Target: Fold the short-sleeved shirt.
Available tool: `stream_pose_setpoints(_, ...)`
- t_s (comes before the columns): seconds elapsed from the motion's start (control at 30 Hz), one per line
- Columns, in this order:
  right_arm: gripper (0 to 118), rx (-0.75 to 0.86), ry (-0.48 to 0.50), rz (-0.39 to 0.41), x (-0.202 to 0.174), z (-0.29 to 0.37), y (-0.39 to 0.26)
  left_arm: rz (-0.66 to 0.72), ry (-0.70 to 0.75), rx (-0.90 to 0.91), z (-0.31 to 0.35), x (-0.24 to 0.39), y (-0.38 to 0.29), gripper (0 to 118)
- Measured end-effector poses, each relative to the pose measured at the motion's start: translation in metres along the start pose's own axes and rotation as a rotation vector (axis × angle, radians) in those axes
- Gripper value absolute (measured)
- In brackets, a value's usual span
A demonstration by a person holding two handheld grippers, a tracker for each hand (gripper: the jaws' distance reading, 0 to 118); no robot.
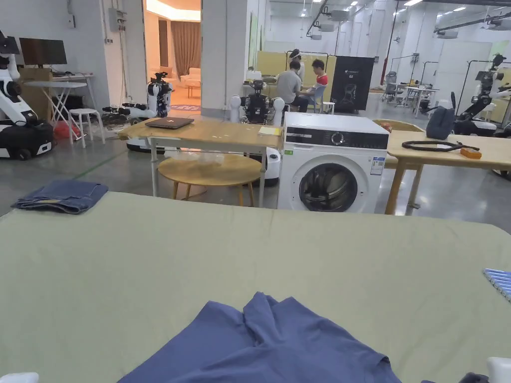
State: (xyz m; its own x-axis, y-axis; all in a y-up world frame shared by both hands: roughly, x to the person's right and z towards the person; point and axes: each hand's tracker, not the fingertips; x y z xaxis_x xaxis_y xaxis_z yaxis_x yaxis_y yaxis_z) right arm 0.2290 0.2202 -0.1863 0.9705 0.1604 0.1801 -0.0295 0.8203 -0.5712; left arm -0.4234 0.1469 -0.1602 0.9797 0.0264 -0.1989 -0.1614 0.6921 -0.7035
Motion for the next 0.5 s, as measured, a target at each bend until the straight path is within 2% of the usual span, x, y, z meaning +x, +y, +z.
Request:
stream_pose_setpoints(0.03, 6, 0.005, -0.001, -0.004, -0.001, 0.001, -0.003, -0.005, 0.018, 0.017, 0.001, 0.001, 0.001, 15)
stream_pose_setpoints(0.1, 9, 0.02, -0.006, -0.006, -0.003, 0.008, -0.003, -0.018, 0.042, 0.066, 0.008, 0.005, 0.004, 18)
stream_pose_setpoints(0.13, 16, 0.032, -0.009, -0.006, -0.006, 0.012, -0.002, -0.027, 0.046, 0.093, 0.012, 0.008, 0.007, 24)
stream_pose_setpoints(0.17, 33, 0.052, -0.01, -0.004, -0.01, 0.016, -0.001, -0.031, 0.043, 0.119, 0.017, 0.012, 0.01, 31)
stream_pose_setpoints(0.2, 53, 0.07, 0.0, -0.009, -0.015, 0.02, 0.0, -0.027, 0.04, 0.142, 0.022, 0.017, 0.013, 33)
stream_pose_setpoints(0.23, 68, 0.092, 0.005, -0.009, -0.022, 0.029, 0.006, -0.028, 0.025, 0.163, 0.027, 0.024, 0.016, 33)
stream_pose_setpoints(0.33, 69, 0.163, 0.045, -0.005, -0.045, 0.042, 0.014, -0.044, -0.015, 0.22, 0.042, 0.052, 0.026, 33)
stream_pose_setpoints(0.5, 69, 0.275, 0.154, -0.07, -0.084, 0.044, 0.02, -0.062, -0.063, 0.319, 0.054, 0.1, 0.037, 33)
